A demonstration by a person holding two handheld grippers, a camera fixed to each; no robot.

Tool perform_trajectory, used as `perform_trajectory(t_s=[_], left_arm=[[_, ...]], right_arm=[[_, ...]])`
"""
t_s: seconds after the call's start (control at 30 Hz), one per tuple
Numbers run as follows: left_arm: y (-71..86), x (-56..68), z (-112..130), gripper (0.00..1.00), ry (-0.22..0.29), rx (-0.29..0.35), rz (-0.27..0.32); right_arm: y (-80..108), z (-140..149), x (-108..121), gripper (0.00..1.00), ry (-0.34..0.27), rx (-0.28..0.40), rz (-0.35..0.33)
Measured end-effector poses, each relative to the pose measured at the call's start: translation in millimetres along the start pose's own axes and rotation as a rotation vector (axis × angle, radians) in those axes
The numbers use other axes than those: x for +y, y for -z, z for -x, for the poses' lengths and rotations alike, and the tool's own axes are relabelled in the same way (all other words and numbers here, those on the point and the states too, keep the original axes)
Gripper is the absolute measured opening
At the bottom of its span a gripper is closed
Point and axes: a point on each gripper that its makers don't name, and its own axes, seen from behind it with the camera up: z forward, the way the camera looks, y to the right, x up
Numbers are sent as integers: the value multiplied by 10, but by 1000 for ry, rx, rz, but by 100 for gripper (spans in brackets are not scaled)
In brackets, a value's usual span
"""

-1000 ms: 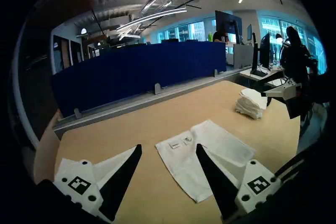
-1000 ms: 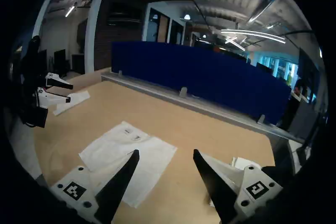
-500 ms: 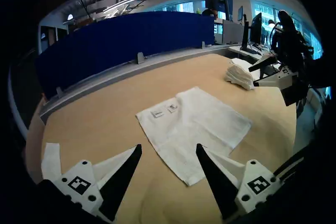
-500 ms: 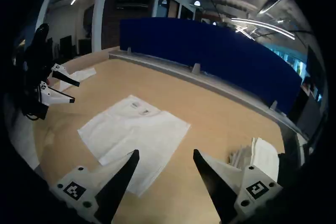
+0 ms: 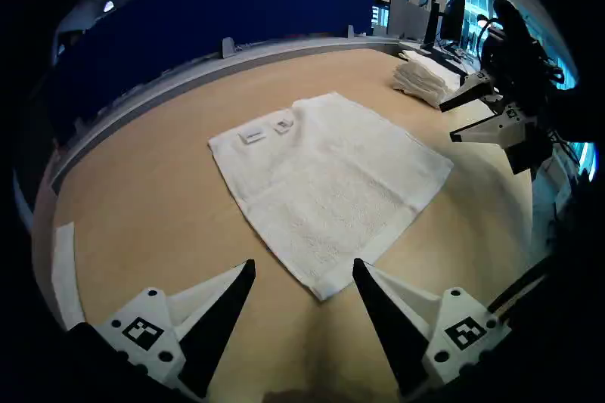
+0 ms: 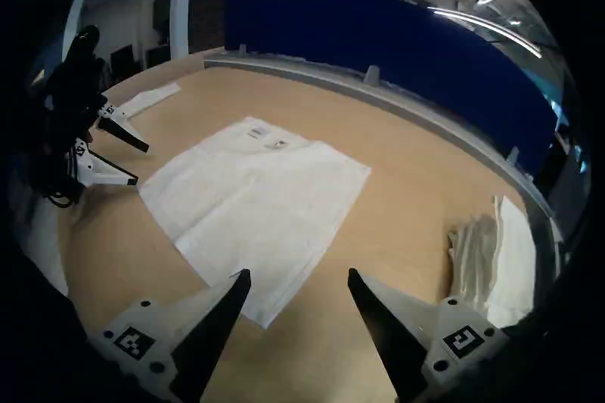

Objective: Fold towel

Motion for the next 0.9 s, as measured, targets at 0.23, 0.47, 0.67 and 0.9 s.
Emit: perform_trajectory(t_s=[0.23, 0.47, 0.67, 0.9], left_arm=[[-45, 57, 155, 95, 24, -50, 19], [-55, 117, 288, 84, 13, -105, 28], [-67, 185, 344, 74, -6, -127, 26], [-39, 166, 344, 65, -5, -141, 0]], right_arm=[[-71, 281, -124, 98, 12, -62, -21], [-101, 448, -239, 79, 4, -99, -37], [-92, 535, -324, 63, -9, -114, -52], [-106, 604, -348, 42, 3, -125, -44]])
